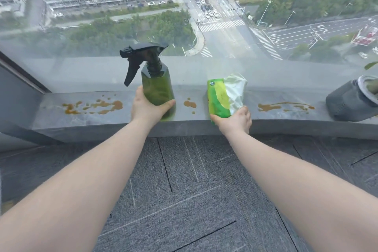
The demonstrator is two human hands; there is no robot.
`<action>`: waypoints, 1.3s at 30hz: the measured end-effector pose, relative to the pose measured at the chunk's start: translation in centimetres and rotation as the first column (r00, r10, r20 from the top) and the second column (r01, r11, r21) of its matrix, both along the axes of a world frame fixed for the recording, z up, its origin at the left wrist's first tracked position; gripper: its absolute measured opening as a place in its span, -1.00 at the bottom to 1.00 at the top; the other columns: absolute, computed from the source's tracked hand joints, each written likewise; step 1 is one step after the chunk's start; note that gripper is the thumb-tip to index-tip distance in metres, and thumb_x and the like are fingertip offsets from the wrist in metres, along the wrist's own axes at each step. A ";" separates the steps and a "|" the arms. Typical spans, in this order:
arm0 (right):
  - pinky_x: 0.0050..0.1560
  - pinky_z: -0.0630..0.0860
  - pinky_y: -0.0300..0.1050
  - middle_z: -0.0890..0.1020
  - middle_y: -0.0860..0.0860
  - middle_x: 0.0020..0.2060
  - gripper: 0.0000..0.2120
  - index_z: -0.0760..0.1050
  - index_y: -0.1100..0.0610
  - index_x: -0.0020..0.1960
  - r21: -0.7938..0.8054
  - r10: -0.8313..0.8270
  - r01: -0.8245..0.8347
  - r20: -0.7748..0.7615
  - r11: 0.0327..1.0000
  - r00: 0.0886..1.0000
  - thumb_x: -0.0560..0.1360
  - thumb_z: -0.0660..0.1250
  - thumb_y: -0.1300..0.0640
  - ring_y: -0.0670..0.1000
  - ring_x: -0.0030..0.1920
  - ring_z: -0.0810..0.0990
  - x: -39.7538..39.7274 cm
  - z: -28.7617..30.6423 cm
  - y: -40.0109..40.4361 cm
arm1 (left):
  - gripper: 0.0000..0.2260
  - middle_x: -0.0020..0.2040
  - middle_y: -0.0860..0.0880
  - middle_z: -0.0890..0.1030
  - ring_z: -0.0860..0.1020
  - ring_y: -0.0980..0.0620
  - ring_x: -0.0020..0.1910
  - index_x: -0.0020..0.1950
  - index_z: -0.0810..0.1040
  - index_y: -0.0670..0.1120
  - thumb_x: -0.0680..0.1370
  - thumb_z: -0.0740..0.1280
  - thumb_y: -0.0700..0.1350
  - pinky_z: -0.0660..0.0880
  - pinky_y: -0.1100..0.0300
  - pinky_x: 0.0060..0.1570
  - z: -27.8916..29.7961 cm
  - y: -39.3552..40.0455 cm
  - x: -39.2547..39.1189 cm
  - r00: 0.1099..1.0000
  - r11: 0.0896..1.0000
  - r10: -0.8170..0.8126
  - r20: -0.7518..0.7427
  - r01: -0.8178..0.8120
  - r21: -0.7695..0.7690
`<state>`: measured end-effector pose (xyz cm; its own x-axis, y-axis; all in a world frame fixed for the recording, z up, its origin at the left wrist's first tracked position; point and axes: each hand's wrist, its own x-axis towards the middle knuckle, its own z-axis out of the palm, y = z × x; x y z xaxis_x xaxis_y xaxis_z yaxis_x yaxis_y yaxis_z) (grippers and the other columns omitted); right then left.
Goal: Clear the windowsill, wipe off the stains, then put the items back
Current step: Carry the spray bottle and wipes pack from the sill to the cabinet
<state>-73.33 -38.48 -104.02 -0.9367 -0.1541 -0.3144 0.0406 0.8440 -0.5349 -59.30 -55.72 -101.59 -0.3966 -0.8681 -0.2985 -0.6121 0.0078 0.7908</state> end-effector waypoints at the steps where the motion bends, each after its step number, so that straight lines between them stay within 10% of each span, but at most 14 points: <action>1: 0.46 0.17 0.00 0.28 0.18 0.42 -0.03 0.12 0.29 0.45 0.007 0.002 -0.002 -0.003 1.000 1.000 0.30 0.51 -0.16 0.18 0.46 0.19 0.0 0.0 -0.1 | -0.39 0.12 0.06 0.49 0.50 -0.04 0.19 0.20 0.33 0.05 0.28 0.56 0.12 0.47 0.01 0.21 0.1 -0.2 -0.1 1.000 1.000 -0.003 0.013 0.003 0.000; 18: 0.25 0.47 0.08 0.47 0.17 0.26 -0.29 0.29 0.23 0.29 0.047 -0.020 0.015 0.115 0.999 0.993 0.31 0.48 -0.07 0.23 0.30 0.42 3.5 12.7 1.3 | -0.41 0.07 0.06 0.55 0.53 -0.04 0.08 0.18 0.41 0.04 0.24 0.57 0.09 0.50 0.05 0.11 10.4 2.9 3.9 0.990 0.995 -0.036 0.134 0.023 0.096; 39: 0.28 0.41 0.14 0.42 0.15 0.30 -0.24 0.23 0.19 0.39 -0.119 0.049 -0.043 0.044 0.992 0.998 0.34 0.45 -0.09 0.22 0.34 0.37 14.3 69.4 7.4 | -0.42 0.00 0.09 0.49 0.49 -0.01 0.02 0.21 0.39 0.05 0.30 0.52 0.18 0.42 0.16 0.00 67.1 8.7 16.5 0.984 0.985 -0.141 0.111 0.151 -0.081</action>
<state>-59.06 -31.09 -34.61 -0.9126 -0.2355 -0.3343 0.0302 0.7764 -0.6295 -42.76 -46.97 -34.47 -0.4916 -0.8280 -0.2696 -0.6784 0.1700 0.7147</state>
